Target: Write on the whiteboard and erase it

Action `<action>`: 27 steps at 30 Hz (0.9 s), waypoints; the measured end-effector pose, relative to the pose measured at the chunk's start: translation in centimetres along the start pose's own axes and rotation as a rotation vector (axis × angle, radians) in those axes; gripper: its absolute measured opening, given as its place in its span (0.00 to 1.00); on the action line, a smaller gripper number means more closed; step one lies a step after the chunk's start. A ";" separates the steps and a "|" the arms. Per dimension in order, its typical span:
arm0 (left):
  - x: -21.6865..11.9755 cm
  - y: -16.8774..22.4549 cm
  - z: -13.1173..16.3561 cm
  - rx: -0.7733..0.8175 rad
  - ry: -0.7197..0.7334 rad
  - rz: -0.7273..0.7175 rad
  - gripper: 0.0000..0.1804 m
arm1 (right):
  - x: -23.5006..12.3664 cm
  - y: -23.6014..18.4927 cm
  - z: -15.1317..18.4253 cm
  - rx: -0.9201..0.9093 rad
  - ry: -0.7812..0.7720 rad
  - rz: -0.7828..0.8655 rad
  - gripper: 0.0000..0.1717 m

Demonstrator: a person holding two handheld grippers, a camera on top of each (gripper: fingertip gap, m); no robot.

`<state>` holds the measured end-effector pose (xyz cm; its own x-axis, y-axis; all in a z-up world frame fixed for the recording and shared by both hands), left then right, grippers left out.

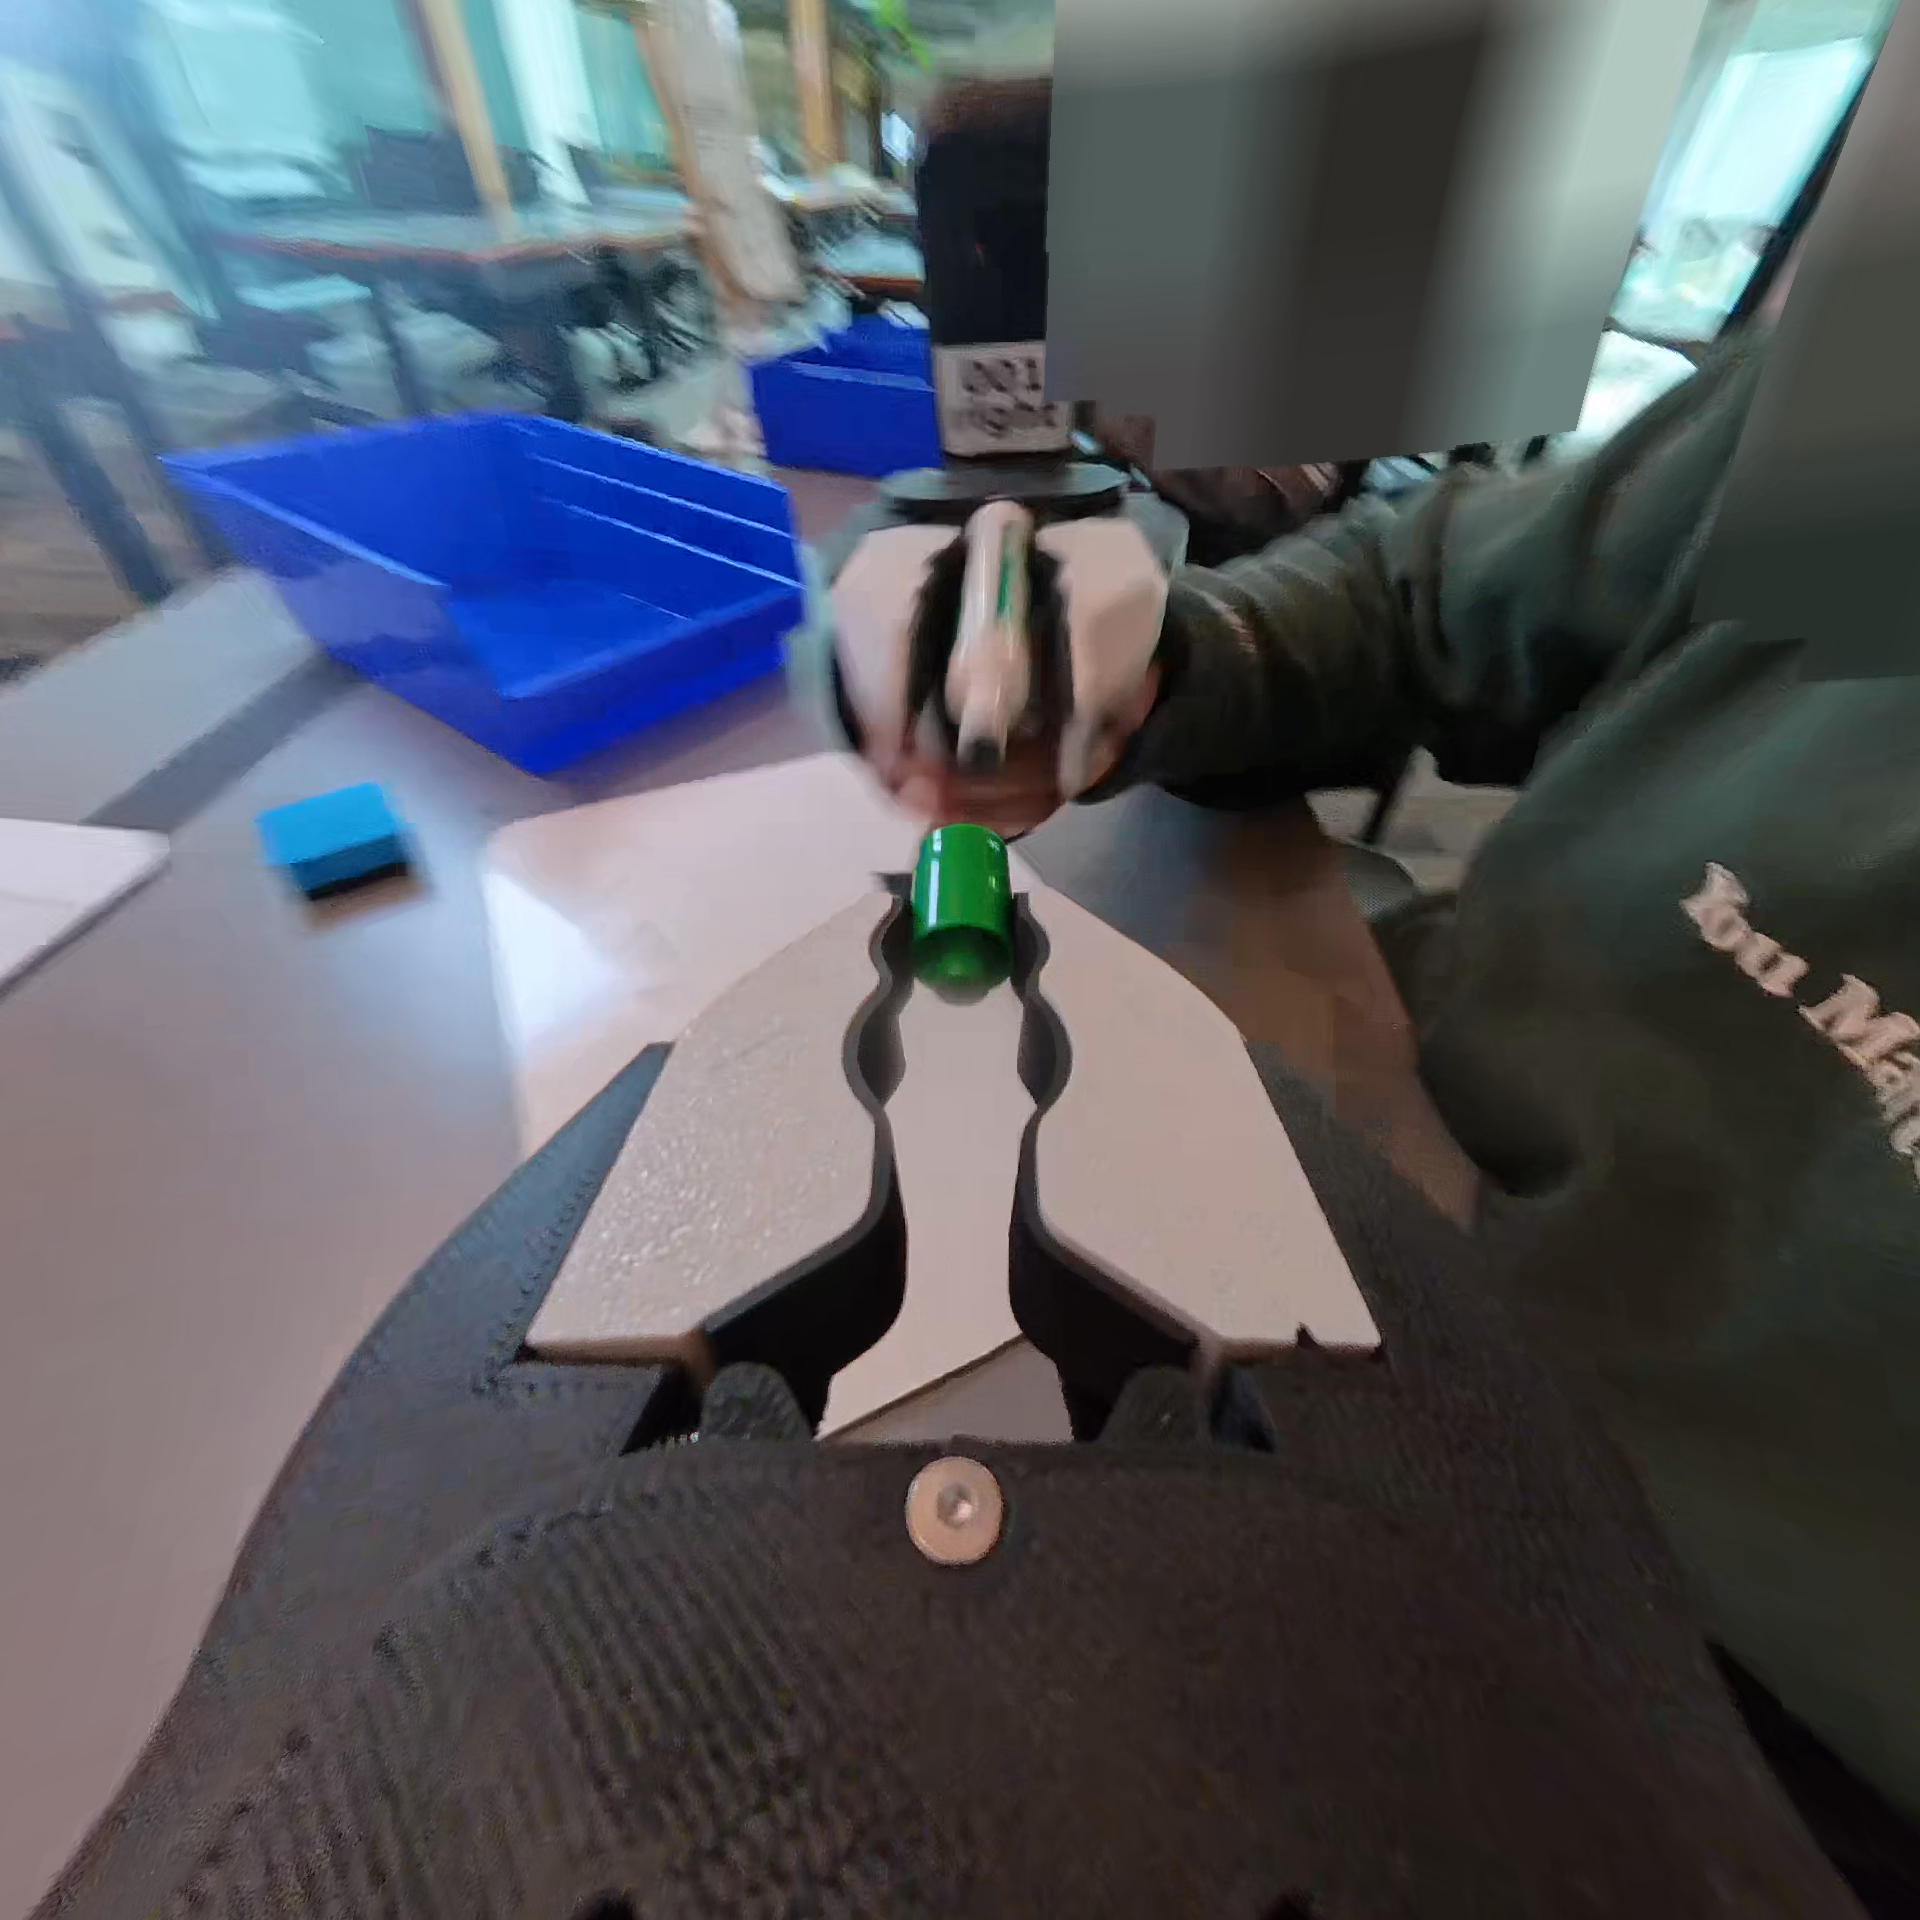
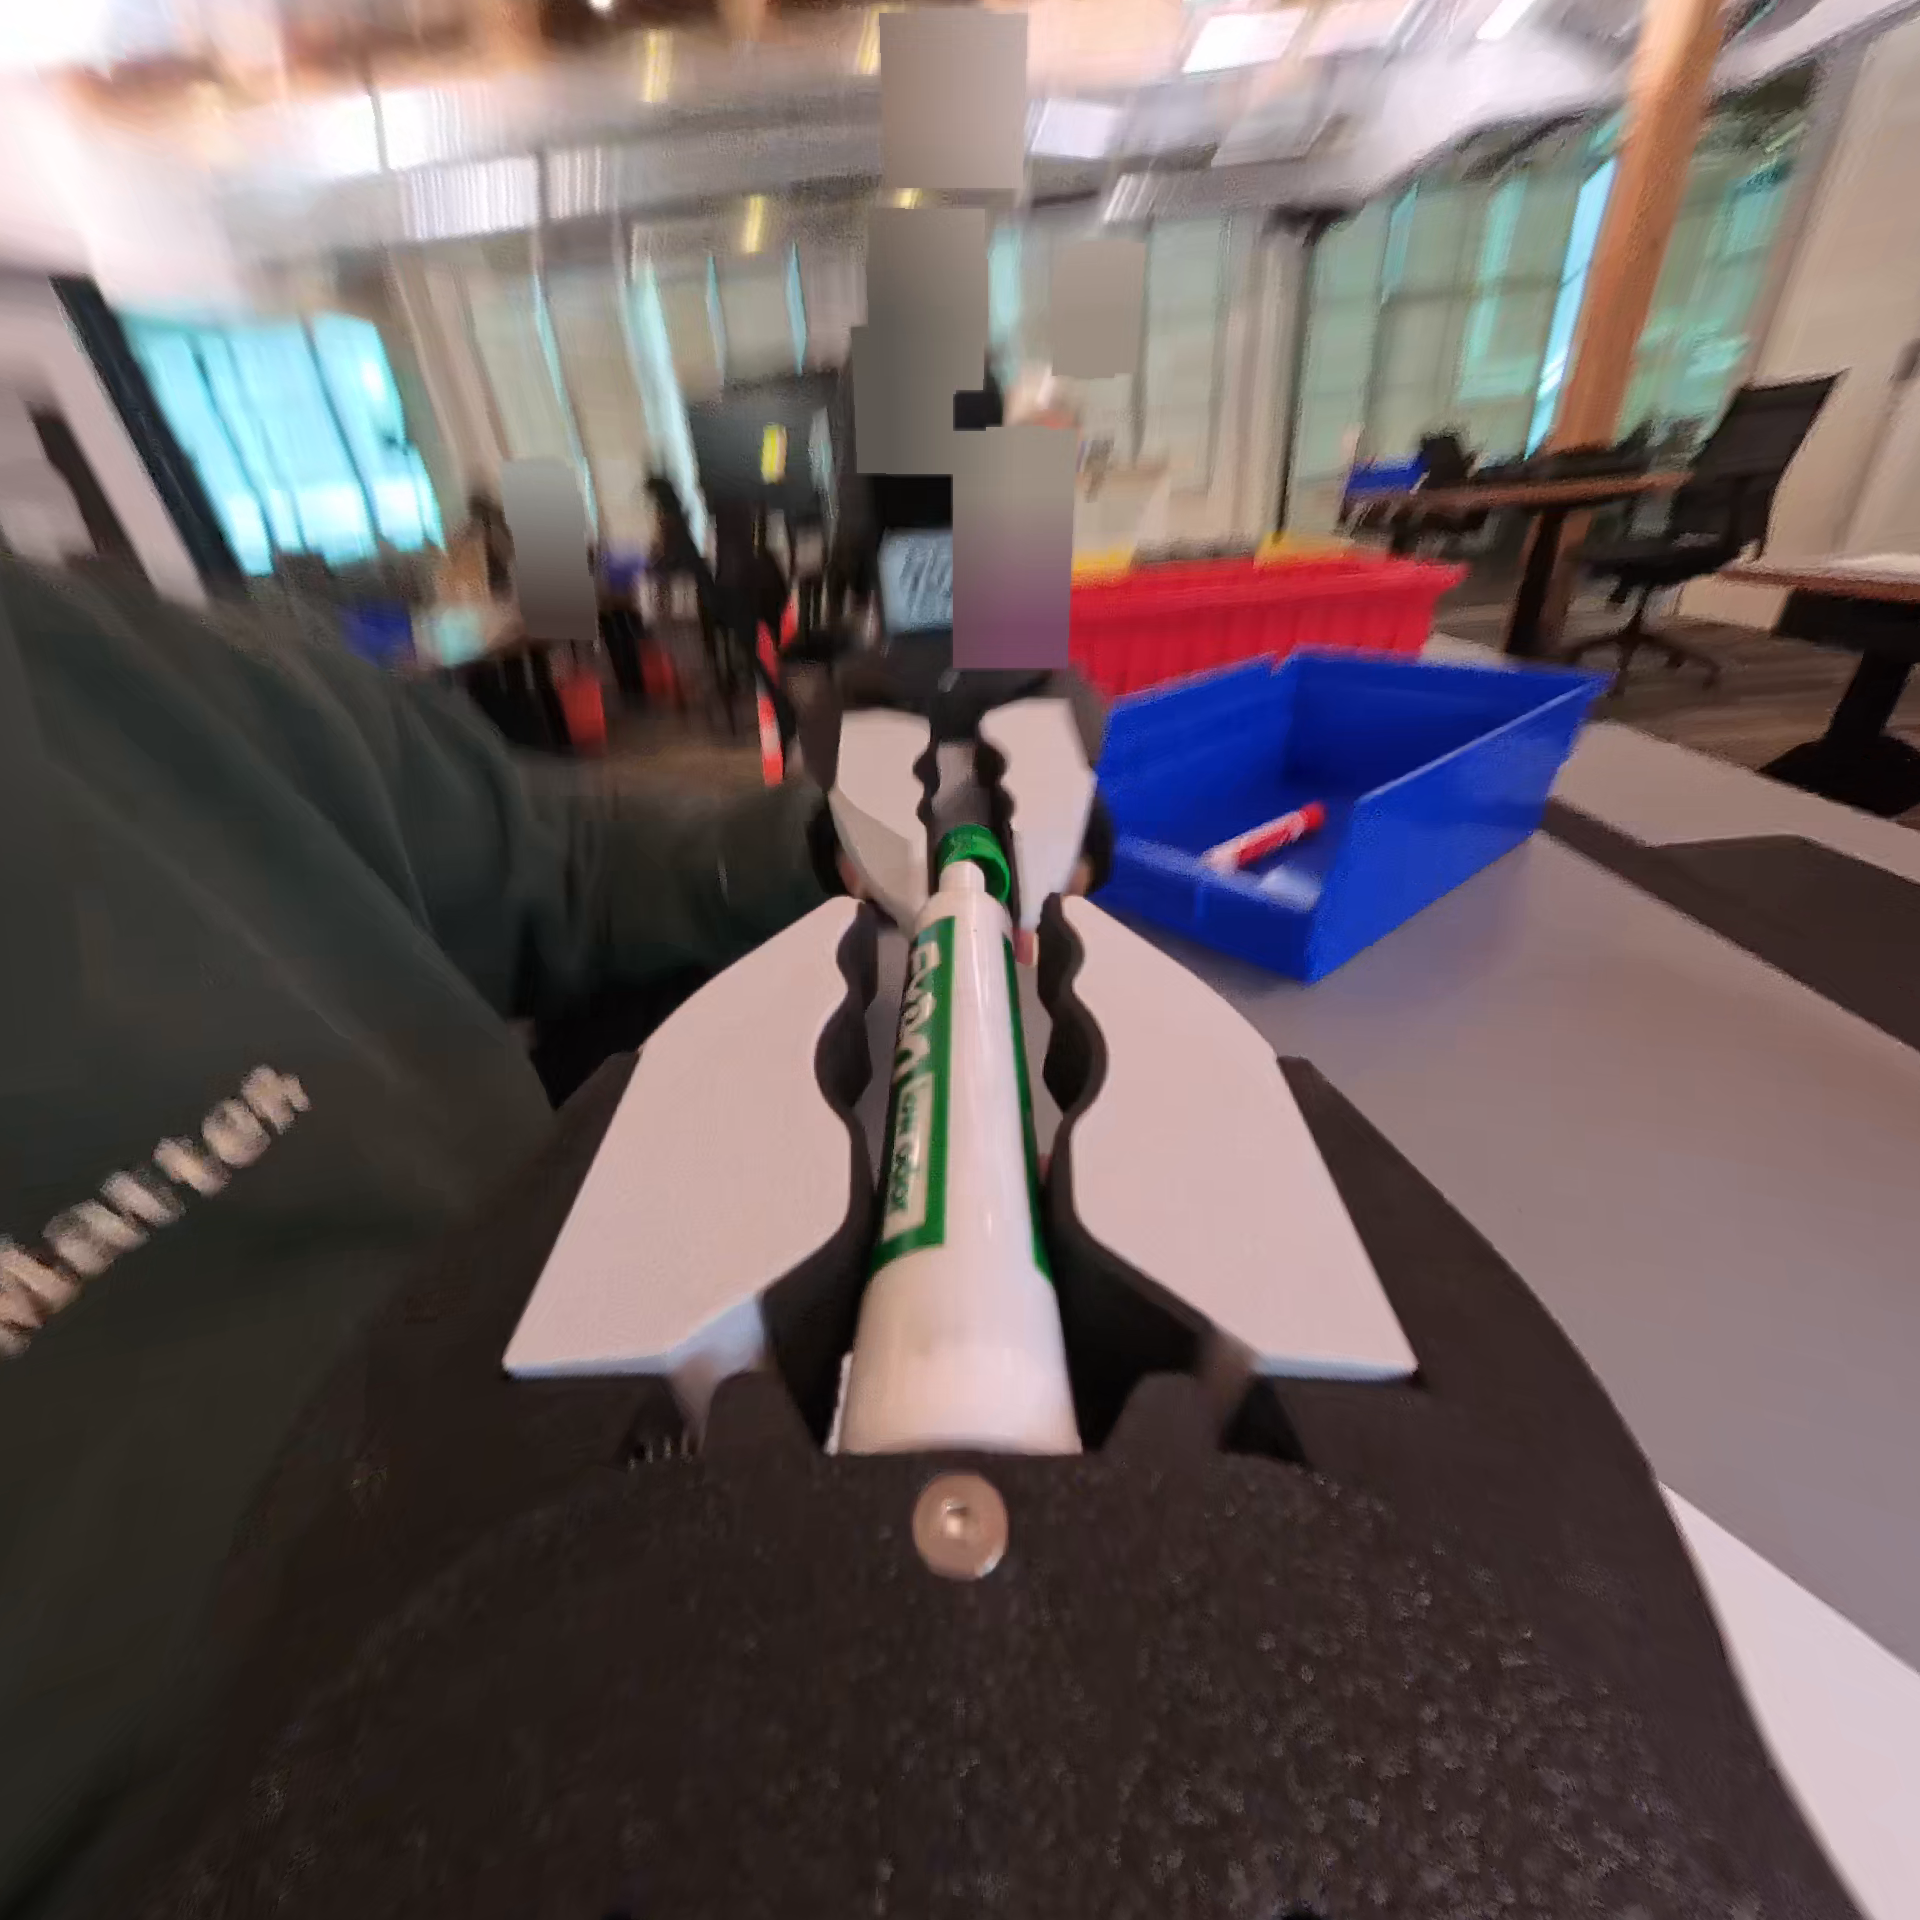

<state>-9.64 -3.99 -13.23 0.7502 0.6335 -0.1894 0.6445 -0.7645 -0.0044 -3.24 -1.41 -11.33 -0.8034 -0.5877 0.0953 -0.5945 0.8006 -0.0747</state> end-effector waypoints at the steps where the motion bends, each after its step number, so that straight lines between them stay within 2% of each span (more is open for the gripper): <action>1: -1.9 -1.9 -0.7 -0.054 0.046 -0.040 0.10 | -2.5 0.6 -1.7 0.015 0.072 0.019 0.19; 2: -3.3 -3.0 -0.9 -0.084 0.066 -0.054 0.10 | -4.3 1.0 -2.2 -0.033 0.040 0.072 0.19; 3: -3.7 -3.5 -0.5 -0.046 0.064 -0.099 0.11 | -4.9 1.0 -2.0 -0.083 -0.006 0.110 0.19; 6: -1.2 -2.1 1.3 -0.009 -0.009 -0.072 0.11 | -3.1 0.7 -0.5 -0.081 -0.074 0.070 0.20; 8: -0.3 -2.4 2.5 0.014 -0.054 -0.103 0.11 | -2.2 1.2 0.2 -0.080 -0.125 0.062 0.20; 11: -0.4 -3.5 3.5 -0.068 -0.035 -0.128 0.11 | -2.3 2.5 2.0 -0.044 -0.187 0.100 0.20; 15: -0.7 -5.0 3.7 -0.093 -0.029 -0.200 0.11 | -3.2 3.9 4.0 0.002 -0.262 0.169 0.20; 18: -1.3 -6.3 4.1 -0.014 -0.061 -0.294 0.11 | -3.1 4.0 4.4 -0.005 -0.287 0.176 0.20; 22: -2.5 -7.8 3.5 -0.106 -0.012 -0.330 0.11 | -2.8 3.6 4.6 -0.029 -0.310 0.161 0.20; 27: -2.4 -8.6 5.3 -0.135 -0.048 -0.346 0.11 | -2.9 3.6 4.7 -0.033 -0.311 0.163 0.20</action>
<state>-17.74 0.46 -17.95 0.4784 0.8433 -0.2449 0.8750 -0.4812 0.0523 -3.19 2.63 -16.53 -0.8622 -0.4549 -0.2230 -0.4600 0.8873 -0.0315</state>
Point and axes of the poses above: each gripper's, where its closed fingertips meet, x out along the fingers, z out of its underside, y = z × x across the jaws, the point moved 2 cm from there along -x, back along the fingers, and after that the axes turned 14 degrees about -z, right-handed, at the moved point
